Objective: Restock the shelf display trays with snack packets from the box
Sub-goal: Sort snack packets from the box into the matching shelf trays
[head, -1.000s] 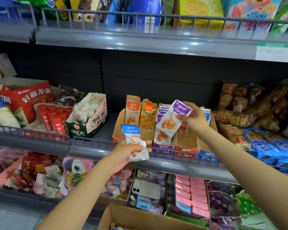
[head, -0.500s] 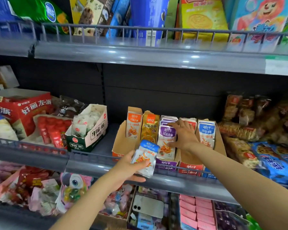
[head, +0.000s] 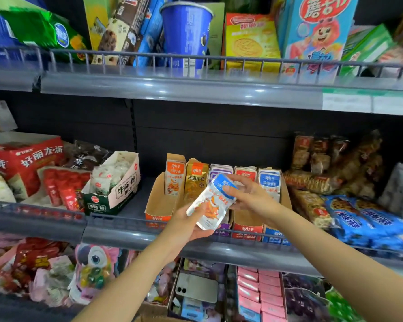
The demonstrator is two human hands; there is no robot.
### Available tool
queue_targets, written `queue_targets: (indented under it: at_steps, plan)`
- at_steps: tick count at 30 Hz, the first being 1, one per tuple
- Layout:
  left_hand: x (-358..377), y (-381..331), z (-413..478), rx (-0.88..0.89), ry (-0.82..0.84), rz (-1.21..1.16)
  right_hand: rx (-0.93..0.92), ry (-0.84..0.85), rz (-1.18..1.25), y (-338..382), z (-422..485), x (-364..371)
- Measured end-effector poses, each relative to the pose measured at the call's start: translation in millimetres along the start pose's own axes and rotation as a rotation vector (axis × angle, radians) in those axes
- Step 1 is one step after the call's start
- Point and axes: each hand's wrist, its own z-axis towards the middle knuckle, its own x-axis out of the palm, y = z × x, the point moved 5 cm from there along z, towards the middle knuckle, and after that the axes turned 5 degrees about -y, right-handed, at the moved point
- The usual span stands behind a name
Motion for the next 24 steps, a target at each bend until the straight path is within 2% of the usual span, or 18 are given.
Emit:
queue_targets:
  at_steps: [5, 9, 14, 17, 20, 22, 24]
  plan:
    - [41, -2, 3, -0.035, 0.002, -0.138, -0.011, -0.094, 0.155, -2, -16, -44]
    - [73, 0, 10, -0.059, 0.08, -0.232, -0.04, -0.103, 0.161, -1, -23, -79]
    - [113, -2, 27, -0.069, 0.151, -0.199, -0.058, -0.146, 0.157, -5, -19, -127]
    - [127, -5, 46, -0.065, 0.139, -0.059, -0.08, -0.191, 0.21, -4, -15, -154]
    - [132, -8, 66, 0.044, 0.06, 0.221, -0.129, -0.309, 0.22, -2, -3, -181]
    - [133, -8, 76, 0.149, 0.038, 0.463, -0.157, -0.403, 0.105, -2, 10, -195]
    - [136, -1, 84, 0.181, 0.075, 0.69, -0.23, -0.424, -0.156, -1, 28, -199]
